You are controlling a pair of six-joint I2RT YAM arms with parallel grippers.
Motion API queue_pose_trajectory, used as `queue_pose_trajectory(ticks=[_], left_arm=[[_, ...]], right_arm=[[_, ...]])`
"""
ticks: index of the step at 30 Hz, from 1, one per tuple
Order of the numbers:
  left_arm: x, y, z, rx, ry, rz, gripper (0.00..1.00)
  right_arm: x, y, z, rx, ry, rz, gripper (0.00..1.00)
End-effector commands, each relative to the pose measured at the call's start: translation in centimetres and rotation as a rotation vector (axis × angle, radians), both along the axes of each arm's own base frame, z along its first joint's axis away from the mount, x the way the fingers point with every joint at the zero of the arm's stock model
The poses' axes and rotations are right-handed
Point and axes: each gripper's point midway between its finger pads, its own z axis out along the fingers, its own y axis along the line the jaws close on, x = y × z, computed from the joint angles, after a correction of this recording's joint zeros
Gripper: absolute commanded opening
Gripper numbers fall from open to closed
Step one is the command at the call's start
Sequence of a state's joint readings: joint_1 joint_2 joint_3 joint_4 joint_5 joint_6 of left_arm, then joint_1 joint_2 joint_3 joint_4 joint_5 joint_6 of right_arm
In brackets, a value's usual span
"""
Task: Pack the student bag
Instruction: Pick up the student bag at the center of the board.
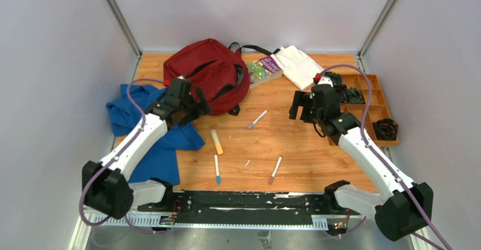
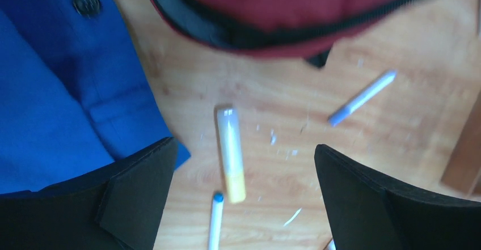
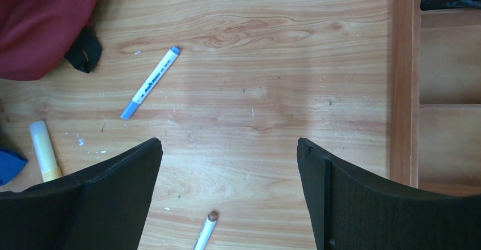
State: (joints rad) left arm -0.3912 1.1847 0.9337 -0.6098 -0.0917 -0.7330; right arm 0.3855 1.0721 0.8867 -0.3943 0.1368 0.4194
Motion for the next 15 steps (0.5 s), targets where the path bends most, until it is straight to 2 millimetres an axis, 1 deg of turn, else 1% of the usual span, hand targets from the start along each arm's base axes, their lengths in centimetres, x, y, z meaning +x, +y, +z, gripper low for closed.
queue_pose_trajectory(ticks=[1,5,8,10,11,15], left_arm=[[4.2,1.2,1.1,-0.121,0.013,0.124,1.0],[7.0,1.2,2.3,-0.251,0.004,0.197,1.0],[8.4,1.5,2.8,-0.281,-0.04,0.271,1.0],[9.6,2.1,2.3,-0.284,-0.055,0.322,1.0],[10.2,2.0,2.0,-0.296,-0.054,0.332,0.99],[11.5,0.5,0.1,-0.358,-0.027,0.295,0.98]], right_arm=[[-0.7,0.1,0.8,0.04,-0.022,0.009,0.93],[-1.1,0.2,0.9,0.069,-0.021,0.0,0.93],[-1.5,0.3,0.6,0.086,-0.008,-0.002,0.93],[-1.6,0.3,0.2,0.086,0.0,-0.002,0.93],[-1.7,0.3,0.1,0.085,0.001,-0.003,0.93],[-1.9,0.4,-0.3,0.088,0.017,0.003,0.93]])
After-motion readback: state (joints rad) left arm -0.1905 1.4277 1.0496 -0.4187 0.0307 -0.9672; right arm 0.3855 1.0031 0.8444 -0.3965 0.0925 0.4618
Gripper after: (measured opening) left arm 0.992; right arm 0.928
